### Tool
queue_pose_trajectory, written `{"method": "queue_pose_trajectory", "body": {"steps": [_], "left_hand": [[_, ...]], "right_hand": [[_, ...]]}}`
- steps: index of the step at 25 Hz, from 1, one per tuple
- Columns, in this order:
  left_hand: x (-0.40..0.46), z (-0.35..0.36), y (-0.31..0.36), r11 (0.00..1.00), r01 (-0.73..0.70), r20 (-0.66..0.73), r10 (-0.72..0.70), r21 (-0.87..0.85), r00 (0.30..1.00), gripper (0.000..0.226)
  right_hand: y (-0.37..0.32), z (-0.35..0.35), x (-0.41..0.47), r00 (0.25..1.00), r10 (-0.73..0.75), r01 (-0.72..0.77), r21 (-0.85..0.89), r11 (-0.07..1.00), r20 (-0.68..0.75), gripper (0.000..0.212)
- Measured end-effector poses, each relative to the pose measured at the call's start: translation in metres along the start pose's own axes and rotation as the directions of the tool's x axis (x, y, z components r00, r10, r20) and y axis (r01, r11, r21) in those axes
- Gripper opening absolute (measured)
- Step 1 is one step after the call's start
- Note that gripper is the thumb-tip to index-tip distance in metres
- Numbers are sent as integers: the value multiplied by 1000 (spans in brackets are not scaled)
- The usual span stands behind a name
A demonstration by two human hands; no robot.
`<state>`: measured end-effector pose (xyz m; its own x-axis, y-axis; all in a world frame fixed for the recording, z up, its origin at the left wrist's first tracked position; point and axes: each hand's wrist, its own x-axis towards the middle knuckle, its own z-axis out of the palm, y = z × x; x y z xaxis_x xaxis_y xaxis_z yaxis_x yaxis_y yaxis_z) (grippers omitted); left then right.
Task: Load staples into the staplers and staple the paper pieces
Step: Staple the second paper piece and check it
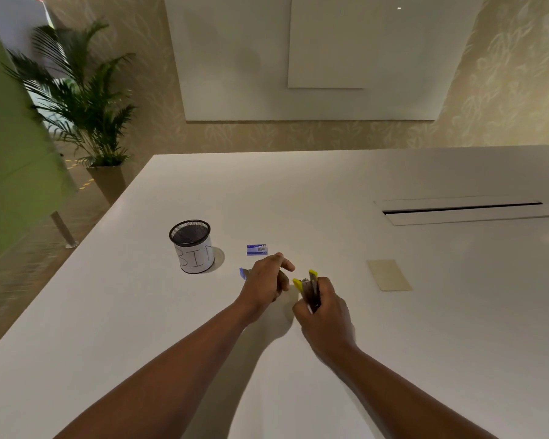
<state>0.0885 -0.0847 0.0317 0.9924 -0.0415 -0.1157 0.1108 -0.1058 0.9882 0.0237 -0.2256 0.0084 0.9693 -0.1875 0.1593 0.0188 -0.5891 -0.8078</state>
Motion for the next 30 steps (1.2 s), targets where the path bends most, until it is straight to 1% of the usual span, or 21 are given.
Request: {"method": "queue_pose_trajectory", "body": {"steps": [2, 4, 5, 7, 8, 10, 12, 15, 17, 20, 21, 24, 28, 29, 30], "left_hand": [[8, 14, -2, 998, -5, 31, 3, 57, 1000, 37], [17, 32, -6, 984, -61, 73, 49, 167, 996, 26], [20, 43, -7, 970, -100, 99, 80, 222, 992, 22], [25, 69, -7, 934, -173, 180, 121, 313, 976, 15], [28, 81, -6, 910, -201, 226, 124, 362, 966, 18], [36, 108, -6, 839, -262, 294, 129, 476, 947, 39], [45, 131, -6, 752, -313, 330, 134, 580, 934, 57], [54, 163, -2, 586, -334, 381, 46, 738, 923, 78], [58, 176, -3, 481, -341, 384, 8, 808, 923, 82], [65, 185, -8, 363, -388, 408, 23, 847, 913, 85], [67, 185, -9, 343, -397, 415, 23, 851, 910, 87], [73, 185, -6, 359, -405, 411, 65, 840, 909, 87], [72, 178, -4, 338, -444, 417, 154, 830, 896, 67], [72, 176, -5, 362, -443, 411, 167, 820, 896, 60], [71, 173, -6, 421, -432, 394, 179, 798, 902, 53]], "right_hand": [[7, -15, 9, 993, 67, -60, 71, 996, -99, 20], [19, -35, 23, 974, 118, -91, 139, 986, -196, 24], [26, -46, 31, 962, 138, -106, 143, 984, -236, 26], [43, -71, 48, 943, 156, -137, 83, 987, -293, 30], [52, -83, 56, 937, 162, -156, 44, 987, -308, 31], [72, -105, 68, 931, 174, -196, -35, 980, -321, 29], [92, -118, 75, 930, 206, -249, -108, 963, -305, 23], [114, -126, 77, 924, 277, -322, -149, 935, -263, 16], [120, -128, 80, 925, 309, -344, -144, 928, -222, 14], [124, -128, 86, 934, 311, -338, -152, 929, -177, 14], [124, -128, 87, 933, 316, -342, -153, 927, -172, 14], [127, -128, 92, 921, 360, -379, -122, 917, -150, 14], [132, -128, 95, 903, 415, -413, 46, 910, -111, 21], [132, -129, 95, 902, 421, -412, 94, 906, -98, 20], [131, -131, 95, 901, 425, -410, 149, 900, -84, 17]]}}
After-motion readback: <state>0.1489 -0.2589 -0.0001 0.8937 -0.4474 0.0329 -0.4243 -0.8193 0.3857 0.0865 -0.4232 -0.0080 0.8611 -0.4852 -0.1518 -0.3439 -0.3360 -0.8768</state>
